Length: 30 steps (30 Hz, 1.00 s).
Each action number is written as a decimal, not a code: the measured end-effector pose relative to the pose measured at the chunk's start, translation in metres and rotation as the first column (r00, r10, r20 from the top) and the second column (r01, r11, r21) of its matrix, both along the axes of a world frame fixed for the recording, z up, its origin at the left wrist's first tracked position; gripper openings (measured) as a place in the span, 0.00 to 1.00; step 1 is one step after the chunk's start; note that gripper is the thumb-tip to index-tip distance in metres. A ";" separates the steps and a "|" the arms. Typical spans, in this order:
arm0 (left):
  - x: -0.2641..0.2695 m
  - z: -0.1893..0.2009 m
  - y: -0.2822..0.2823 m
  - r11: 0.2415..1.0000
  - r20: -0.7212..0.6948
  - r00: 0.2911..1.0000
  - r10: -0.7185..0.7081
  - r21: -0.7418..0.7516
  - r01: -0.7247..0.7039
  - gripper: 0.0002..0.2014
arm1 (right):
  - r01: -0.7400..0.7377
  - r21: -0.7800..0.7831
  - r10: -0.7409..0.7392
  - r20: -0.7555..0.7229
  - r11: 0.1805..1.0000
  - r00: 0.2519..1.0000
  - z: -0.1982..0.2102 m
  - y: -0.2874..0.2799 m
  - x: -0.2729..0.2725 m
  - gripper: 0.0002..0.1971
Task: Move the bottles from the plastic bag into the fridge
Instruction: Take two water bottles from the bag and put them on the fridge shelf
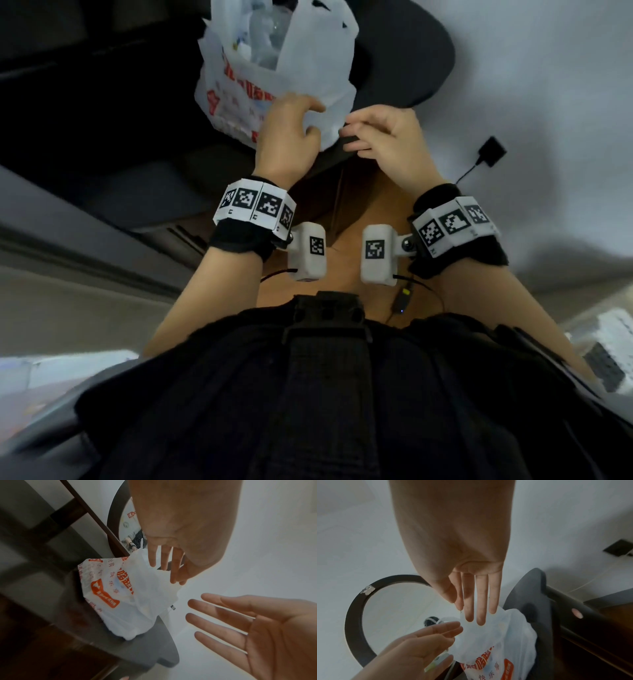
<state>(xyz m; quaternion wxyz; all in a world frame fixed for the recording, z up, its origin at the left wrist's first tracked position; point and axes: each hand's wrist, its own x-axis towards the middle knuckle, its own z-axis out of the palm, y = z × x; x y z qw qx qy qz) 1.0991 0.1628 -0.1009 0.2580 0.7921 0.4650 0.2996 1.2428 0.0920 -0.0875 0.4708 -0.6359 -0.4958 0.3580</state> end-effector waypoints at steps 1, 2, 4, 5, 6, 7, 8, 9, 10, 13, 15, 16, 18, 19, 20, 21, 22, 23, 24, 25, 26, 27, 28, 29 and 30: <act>0.004 0.001 0.015 1.000 0.013 1.000 0.019 -0.011 -0.019 0.18 | -0.018 0.001 0.018 0.012 1.000 1.000 0.002 0.016 0.005 0.11; 0.007 0.003 0.029 0.999 0.020 0.999 0.044 -0.026 -0.043 0.18 | -0.030 0.009 0.030 0.024 0.999 0.999 0.005 0.033 0.010 0.12; 0.011 0.006 0.054 0.995 0.035 0.995 0.096 -0.035 -0.095 0.19 | -0.035 0.031 0.033 0.041 0.999 0.999 0.009 0.063 0.017 0.12; 0.011 0.007 0.064 0.993 0.044 0.992 0.118 -0.029 -0.117 0.19 | -0.031 0.049 0.029 0.043 0.998 0.999 0.012 0.076 0.019 0.12; 0.011 0.008 0.073 0.991 0.051 0.990 0.135 -0.018 -0.134 0.20 | -0.021 0.081 0.018 0.041 0.996 0.999 0.013 0.088 0.022 0.12; 0.012 0.009 0.082 0.989 0.065 0.987 0.148 -0.001 -0.149 0.20 | -0.009 0.125 0.004 0.043 0.992 0.999 0.014 0.101 0.024 0.12; 0.013 0.011 0.091 0.986 0.083 0.984 0.159 0.025 -0.162 0.20 | 0.000 0.170 -0.009 0.052 0.985 0.999 0.016 0.112 0.026 0.12; 0.015 0.011 0.100 0.983 0.089 0.981 0.172 0.044 -0.177 0.19 | 0.001 0.205 -0.015 0.068 0.979 0.998 0.017 0.124 0.028 0.12; 0.016 0.012 0.110 0.982 0.075 0.981 0.181 0.033 -0.183 0.19 | -0.007 0.228 -0.012 0.085 0.974 0.996 0.017 0.136 0.029 0.13; 0.022 0.008 0.133 0.962 -0.016 0.995 0.101 -0.254 -0.102 0.21 | -0.080 0.239 0.051 0.126 0.968 0.991 0.015 0.175 0.031 0.16; 0.028 0.007 0.140 0.911 -0.030 0.999 -0.012 -0.413 -0.002 0.21 | -0.187 0.179 0.148 0.213 0.966 0.966 0.010 0.202 0.033 0.17; 0.030 0.007 0.143 0.888 -0.025 0.999 -0.040 -0.459 0.024 0.20 | -0.246 0.128 0.206 0.264 0.961 0.942 0.006 0.214 0.033 0.17; 0.034 0.009 0.148 0.858 -0.007 1.000 -0.020 -0.513 0.014 0.17 | -0.326 0.020 0.300 0.345 0.945 0.889 -0.001 0.235 0.033 0.16; 0.036 0.010 0.151 0.854 0.016 1.000 0.015 -0.520 -0.004 0.15 | -0.352 -0.022 0.335 0.368 0.936 0.867 -0.003 0.243 0.035 0.16; 0.036 0.011 0.156 0.861 0.050 0.996 0.073 -0.508 -0.037 0.13 | -0.373 -0.059 0.366 0.380 0.926 0.850 -0.005 0.252 0.038 0.16; 0.033 0.010 0.159 0.870 0.076 0.988 0.132 -0.486 -0.079 0.12 | -0.377 -0.091 0.383 0.377 0.922 0.844 -0.008 0.254 0.041 0.17; 0.031 0.011 0.164 0.874 0.099 0.971 0.219 -0.462 -0.151 0.12 | -0.387 -0.127 0.406 0.350 0.914 0.844 -0.010 0.259 0.043 0.19; 0.029 0.010 0.169 0.871 0.120 0.945 0.304 -0.436 -0.225 0.13 | -0.393 -0.162 0.425 0.322 0.905 0.846 -0.012 0.264 0.046 0.22; 0.027 0.007 0.174 0.869 0.111 0.922 0.370 -0.393 -0.302 0.14 | -0.395 -0.189 0.436 0.301 0.899 0.848 -0.015 0.267 0.048 0.24; 0.025 0.005 0.178 0.866 0.062 0.907 0.415 -0.333 -0.373 0.15 | -0.396 -0.207 0.444 0.304 0.894 0.843 -0.016 0.269 0.048 0.26; 0.023 0.004 0.180 0.855 -0.016 0.890 0.455 -0.273 -0.442 0.16 | -0.400 -0.215 0.451 0.318 0.891 0.834 -0.017 0.271 0.049 0.27; 0.021 0.001 0.181 0.837 -0.093 0.864 0.495 -0.217 -0.503 0.17 | -0.403 -0.221 0.457 0.334 0.888 0.825 -0.018 0.272 0.049 0.28; 0.019 0.000 0.182 0.815 -0.151 0.831 0.536 -0.164 -0.555 0.18 | -0.403 -0.228 0.461 0.339 0.886 0.820 -0.018 0.273 0.049 0.28; 0.016 -0.002 0.182 0.792 -0.185 0.801 0.569 -0.140 -0.595 0.18 | -0.406 -0.235 0.465 0.328 0.883 0.822 -0.019 0.273 0.049 0.28; 0.012 -0.003 0.182 0.772 -0.195 0.785 0.588 -0.155 -0.617 0.17 | -0.411 -0.240 0.470 0.305 0.880 0.828 -0.020 0.272 0.049 0.27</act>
